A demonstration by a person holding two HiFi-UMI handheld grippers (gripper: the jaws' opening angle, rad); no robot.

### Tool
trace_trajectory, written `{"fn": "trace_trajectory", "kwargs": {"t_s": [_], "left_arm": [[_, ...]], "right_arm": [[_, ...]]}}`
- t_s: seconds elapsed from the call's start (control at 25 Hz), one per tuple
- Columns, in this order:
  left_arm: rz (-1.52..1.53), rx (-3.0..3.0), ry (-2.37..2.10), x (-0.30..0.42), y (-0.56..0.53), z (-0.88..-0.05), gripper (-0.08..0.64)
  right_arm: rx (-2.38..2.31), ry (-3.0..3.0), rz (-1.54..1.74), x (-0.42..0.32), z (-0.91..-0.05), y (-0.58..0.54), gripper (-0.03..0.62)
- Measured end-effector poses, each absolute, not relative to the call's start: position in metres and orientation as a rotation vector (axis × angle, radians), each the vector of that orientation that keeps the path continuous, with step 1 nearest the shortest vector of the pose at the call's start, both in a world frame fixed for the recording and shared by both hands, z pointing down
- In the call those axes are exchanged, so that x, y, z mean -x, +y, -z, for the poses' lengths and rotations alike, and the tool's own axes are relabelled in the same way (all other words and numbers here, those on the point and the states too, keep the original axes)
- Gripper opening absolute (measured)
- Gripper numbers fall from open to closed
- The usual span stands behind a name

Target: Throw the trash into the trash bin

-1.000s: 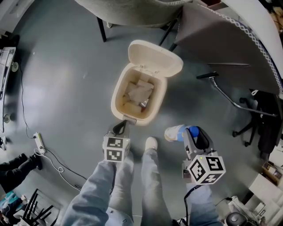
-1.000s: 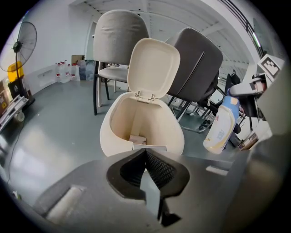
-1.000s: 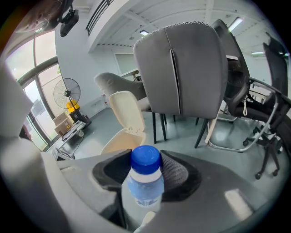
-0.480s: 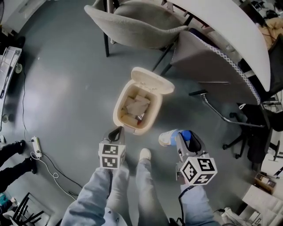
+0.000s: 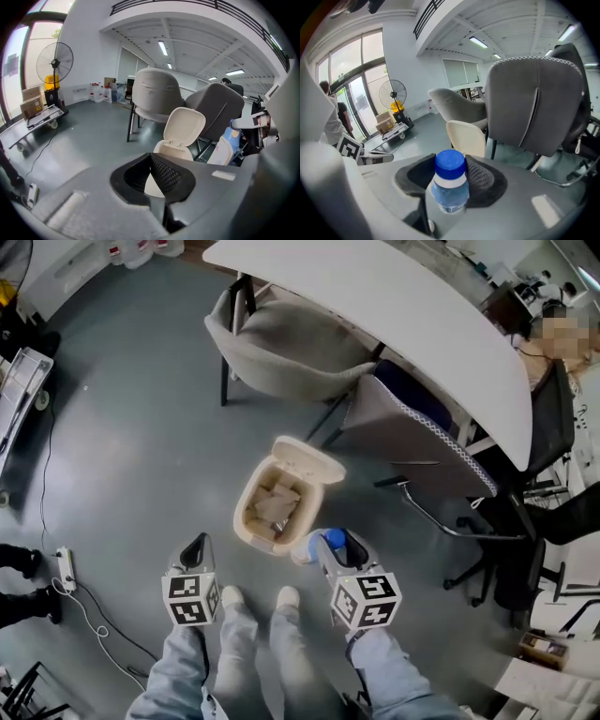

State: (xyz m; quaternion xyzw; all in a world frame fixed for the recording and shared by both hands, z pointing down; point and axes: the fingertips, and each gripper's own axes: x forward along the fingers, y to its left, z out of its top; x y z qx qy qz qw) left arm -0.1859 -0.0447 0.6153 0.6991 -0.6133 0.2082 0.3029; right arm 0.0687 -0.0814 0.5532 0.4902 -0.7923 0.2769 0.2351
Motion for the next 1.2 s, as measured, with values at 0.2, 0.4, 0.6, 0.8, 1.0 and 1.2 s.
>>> {"fn": "trace_trajectory", "kwargs": {"t_s": [0.2, 0.4, 0.6, 0.8, 1.0, 1.2], "left_arm": [[-0.524, -1.793, -1.674, 0.209, -0.038, -0.618, 0.009], [-0.509, -1.724, -1.713, 0.237, -0.02, -0.63, 0.009], [-0.505, -1.674, -1.742, 0.264, -0.007, -0.635, 0.009], [-0.465, -1.61, -1.793, 0.284, -0.002, -0.642, 0.009], [-0.451, -1.574, -1.799, 0.286, 0.001, -0.652, 0.009], [-0.461, -1.568, -1.779, 0.282, 0.002, -0.66, 0.009]], "right_arm": [[-1.293, -2.204, -0.738, -0.039, -0.564, -0.104, 0.198], [-1.264, -2.205, -0.72, -0.005, -0.608, -0.128, 0.198], [-1.229, -2.189, -0.665, 0.022, -0.661, -0.149, 0.198], [-1.174, -2.156, -0.642, 0.037, -0.701, -0.164, 0.198], [-1.132, -2.131, -0.633, 0.041, -0.722, -0.171, 0.198], [-1.159, -2.075, -0.653, 0.033, -0.739, -0.181, 0.265]]}}
